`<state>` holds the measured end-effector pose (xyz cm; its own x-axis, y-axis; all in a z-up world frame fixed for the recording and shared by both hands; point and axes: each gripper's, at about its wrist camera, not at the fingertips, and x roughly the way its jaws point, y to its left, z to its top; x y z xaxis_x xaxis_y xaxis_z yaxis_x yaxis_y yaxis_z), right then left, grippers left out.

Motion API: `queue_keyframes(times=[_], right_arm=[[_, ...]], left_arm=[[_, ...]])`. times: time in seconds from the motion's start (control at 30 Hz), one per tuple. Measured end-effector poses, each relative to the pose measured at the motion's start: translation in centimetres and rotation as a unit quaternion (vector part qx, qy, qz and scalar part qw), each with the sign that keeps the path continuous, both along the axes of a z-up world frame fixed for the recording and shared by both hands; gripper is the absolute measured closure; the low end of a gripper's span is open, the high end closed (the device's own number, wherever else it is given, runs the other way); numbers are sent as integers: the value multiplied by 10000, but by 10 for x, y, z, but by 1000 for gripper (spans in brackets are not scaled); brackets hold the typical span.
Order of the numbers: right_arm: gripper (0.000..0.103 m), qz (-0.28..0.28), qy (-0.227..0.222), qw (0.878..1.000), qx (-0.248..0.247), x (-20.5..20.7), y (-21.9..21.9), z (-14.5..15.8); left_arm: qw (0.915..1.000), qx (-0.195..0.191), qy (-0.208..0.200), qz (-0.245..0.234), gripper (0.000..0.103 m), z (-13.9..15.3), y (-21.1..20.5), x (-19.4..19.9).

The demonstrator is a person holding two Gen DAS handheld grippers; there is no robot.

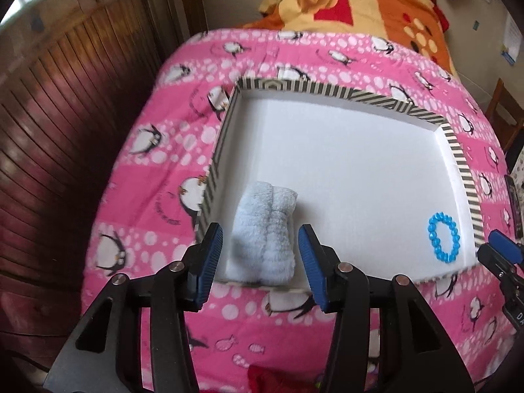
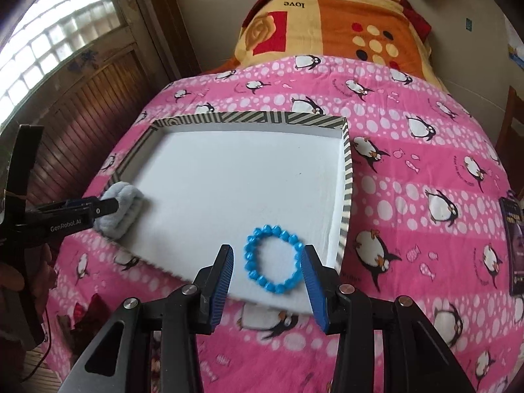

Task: Organize jewelry
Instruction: 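Carry both items into the white tray and open both tools, then return both tools to the pile, approaching the tan bow and black scrunchie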

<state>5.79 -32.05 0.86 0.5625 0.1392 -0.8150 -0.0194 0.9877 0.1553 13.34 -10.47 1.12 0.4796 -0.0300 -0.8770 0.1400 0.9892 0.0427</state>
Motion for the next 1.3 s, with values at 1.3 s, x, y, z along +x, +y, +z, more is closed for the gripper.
queue_keyframes(times=[1.3], right_arm=[[60,-4,-141,9999,-11,-172,69,20]], left_arm=[[9972,-120,-729,65,55,41,64,-212]])
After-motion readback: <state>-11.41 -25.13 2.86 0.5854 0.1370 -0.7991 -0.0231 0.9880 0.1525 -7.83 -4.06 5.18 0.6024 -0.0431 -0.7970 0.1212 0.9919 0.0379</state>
